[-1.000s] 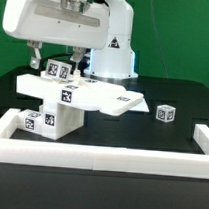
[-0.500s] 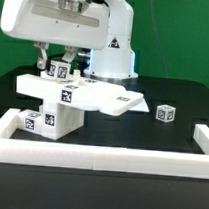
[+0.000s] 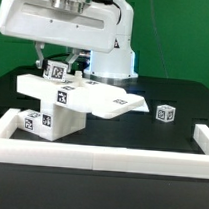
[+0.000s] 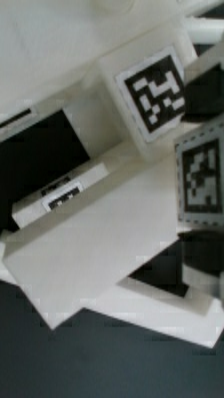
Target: Assemble chair
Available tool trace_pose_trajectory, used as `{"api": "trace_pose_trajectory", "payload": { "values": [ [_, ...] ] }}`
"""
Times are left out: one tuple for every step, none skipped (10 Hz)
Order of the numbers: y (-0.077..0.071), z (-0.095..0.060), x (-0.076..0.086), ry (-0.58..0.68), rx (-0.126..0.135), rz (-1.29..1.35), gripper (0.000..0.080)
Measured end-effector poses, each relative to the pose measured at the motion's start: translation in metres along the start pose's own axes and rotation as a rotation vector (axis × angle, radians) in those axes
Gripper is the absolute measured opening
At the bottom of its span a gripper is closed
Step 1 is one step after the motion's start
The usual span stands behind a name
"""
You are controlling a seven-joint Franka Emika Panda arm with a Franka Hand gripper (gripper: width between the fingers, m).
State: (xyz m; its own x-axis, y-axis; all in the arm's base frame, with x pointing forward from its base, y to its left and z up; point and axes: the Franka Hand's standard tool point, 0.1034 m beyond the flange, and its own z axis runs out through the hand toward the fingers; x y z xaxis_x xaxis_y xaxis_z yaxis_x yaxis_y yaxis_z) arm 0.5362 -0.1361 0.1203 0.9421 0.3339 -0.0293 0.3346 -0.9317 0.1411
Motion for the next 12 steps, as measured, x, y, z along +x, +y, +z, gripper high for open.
{"api": "trace_pose_trajectory", "payload": {
  "values": [
    [-0.0001,0.0,-0.001,-0.007,0.007,0.095,0.0288],
    [0.0007,0.0004,-0.0023,-0.015,0.011,0.185,0.0288],
    [0.0005,0.0008,-0.0023,-0.015,0.01,0.261,0.0288],
    [0.0,0.001,-0.0021,-0.016,0.01,0.349,0.0288],
    [-0.0004,0.001,-0.0019,-0.017,0.009,0.434,0.0288],
    [-0.0007,0.001,-0.0017,-0.017,0.009,0.479,0.0288],
    [-0.0012,0.0011,-0.0014,-0.017,0.008,0.562,0.0288],
    [-0.0013,0.0012,-0.0016,-0.018,0.008,0.639,0.0288],
    [-0.0003,0.0018,-0.0031,-0.016,0.017,0.696,0.0288],
    [0.0004,0.0024,-0.0041,-0.012,0.033,0.799,0.0288],
    [0.0015,0.0029,-0.0045,-0.005,0.06,0.927,0.0288],
    [0.0021,0.003,-0.0048,-0.004,0.064,0.953,0.0288]
  ]
}}
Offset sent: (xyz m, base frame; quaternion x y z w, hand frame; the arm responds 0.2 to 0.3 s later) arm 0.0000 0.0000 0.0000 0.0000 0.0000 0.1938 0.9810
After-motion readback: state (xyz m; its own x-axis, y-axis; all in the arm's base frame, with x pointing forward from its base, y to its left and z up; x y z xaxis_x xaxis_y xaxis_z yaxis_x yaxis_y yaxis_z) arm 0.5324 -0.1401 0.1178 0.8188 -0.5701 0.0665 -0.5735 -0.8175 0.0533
